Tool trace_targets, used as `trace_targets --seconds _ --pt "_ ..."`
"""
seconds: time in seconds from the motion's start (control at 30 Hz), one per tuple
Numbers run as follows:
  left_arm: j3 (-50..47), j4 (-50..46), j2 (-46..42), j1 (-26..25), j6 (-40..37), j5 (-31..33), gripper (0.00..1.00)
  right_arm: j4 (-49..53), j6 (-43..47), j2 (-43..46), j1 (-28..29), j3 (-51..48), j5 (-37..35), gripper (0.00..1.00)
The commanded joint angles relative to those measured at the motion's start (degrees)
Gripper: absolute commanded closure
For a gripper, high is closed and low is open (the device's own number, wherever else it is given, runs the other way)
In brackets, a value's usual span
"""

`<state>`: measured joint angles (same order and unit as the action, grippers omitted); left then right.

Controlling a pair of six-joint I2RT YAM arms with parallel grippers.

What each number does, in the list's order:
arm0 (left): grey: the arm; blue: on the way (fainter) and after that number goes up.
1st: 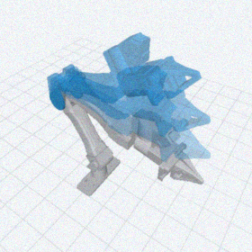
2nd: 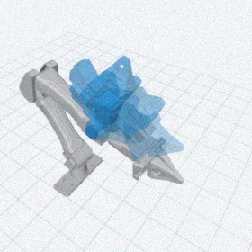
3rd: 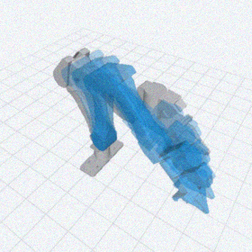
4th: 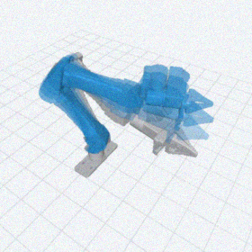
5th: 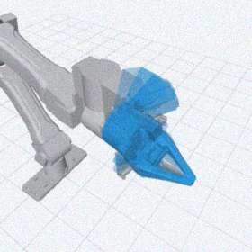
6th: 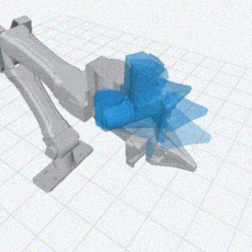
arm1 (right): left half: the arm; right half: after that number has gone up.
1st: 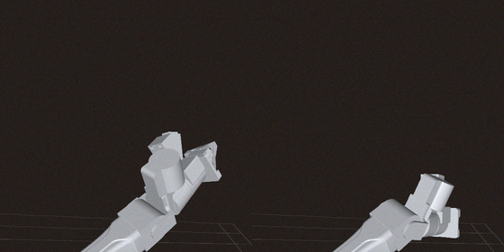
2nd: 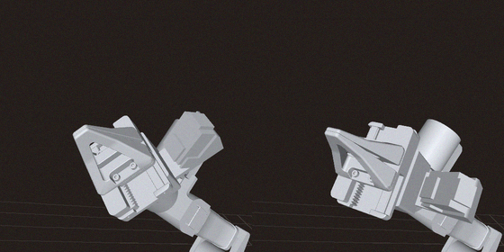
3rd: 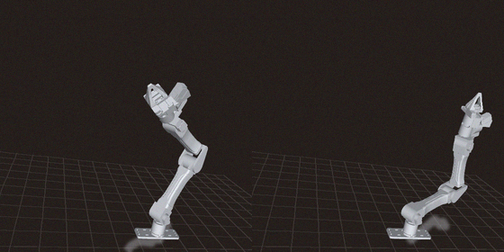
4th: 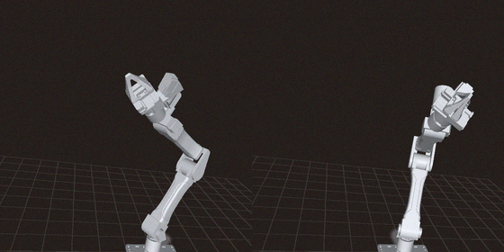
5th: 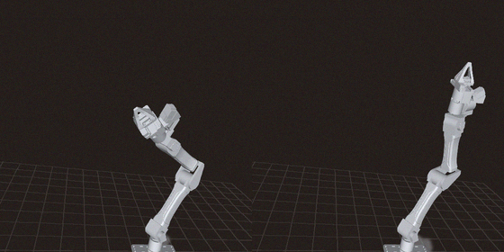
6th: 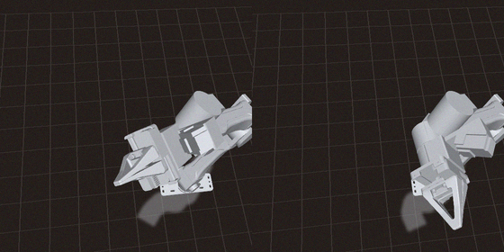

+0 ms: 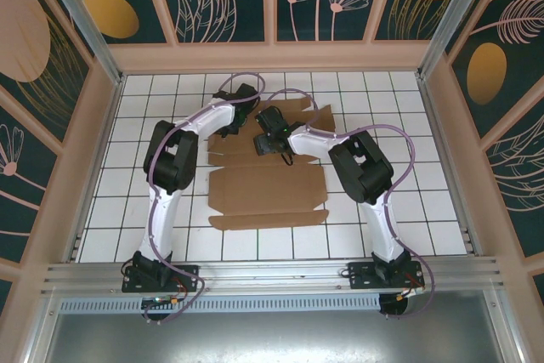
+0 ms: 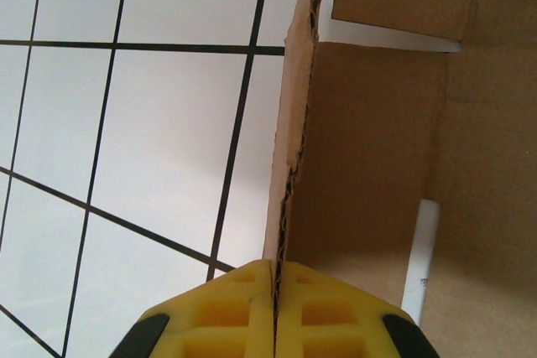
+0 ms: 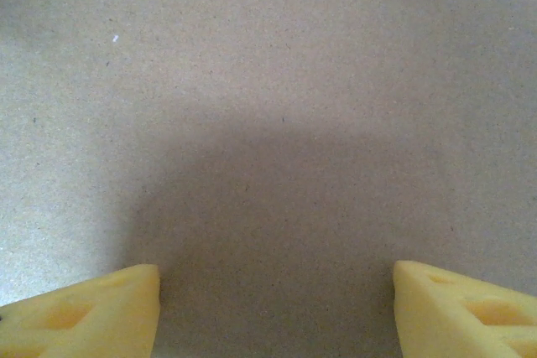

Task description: Fold the paper box

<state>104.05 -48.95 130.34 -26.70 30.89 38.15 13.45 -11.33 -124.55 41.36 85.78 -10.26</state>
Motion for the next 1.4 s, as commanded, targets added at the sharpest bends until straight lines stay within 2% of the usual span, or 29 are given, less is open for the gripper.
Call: trace_targets --seconds 0.0,0.1,0.27,0.37,0.43,0.57,0.67,0.77,0.93,1.17,1.37 --pt "-1.9 2.46 -4.36 -0.96 1.67 -4.34 0.85 9.85 -0.97 -6.19 0.55 -3.72 2.14 0.29" --pt "-7.4 8.4 -12.23 1.79 0.29 -12.01 0.72 9.01 -0.97 -5.65 0.44 -4.57 3.3 0.29" --pt "-22.18 19.49 -26.0 9.89 -0.72 -32.97 0.39 8.18 -0.99 -5.27 0.05 -5.31 4.63 0.29" --pt "-32.13 24.29 -31.72 12.95 -1.24 -42.06 0.33 7.92 -1.04 -5.26 0.03 -5.54 5.29 0.29" --pt "-38.65 27.33 -35.86 13.82 -0.74 -45.39 0.29 7.73 -1.06 -5.32 0.03 -5.53 5.54 0.29" --pt "-47.79 31.98 -38.3 15.58 1.28 -51.59 0.28 7.72 -0.97 -5.27 0.02 -5.48 5.87 0.29" --pt "-51.85 34.34 -38.18 16.49 2.17 -52.86 0.27 7.92 -0.8 -5.31 0.03 -5.52 5.72 0.29" --pt "-52.07 34.32 -36.97 16.77 2.26 -53.22 0.27 7.84 -0.81 -5.09 0.03 -5.95 5.69 0.29" --pt "-53.6 38.76 -35.92 16.77 2.86 -58.51 0.27 7.38 -0.88 -5.25 0.03 -6.5 5.85 0.29" --pt "-51.41 41.76 -30.62 16.81 2.54 -61.05 0.32 7.72 -0.72 -6.25 0.12 -5.61 6.23 0.29" --pt "-51.88 45.29 -31.82 16.68 4.48 -65.97 0.34 8.26 -0.36 -6.34 0.11 -5.32 5.87 0.29"
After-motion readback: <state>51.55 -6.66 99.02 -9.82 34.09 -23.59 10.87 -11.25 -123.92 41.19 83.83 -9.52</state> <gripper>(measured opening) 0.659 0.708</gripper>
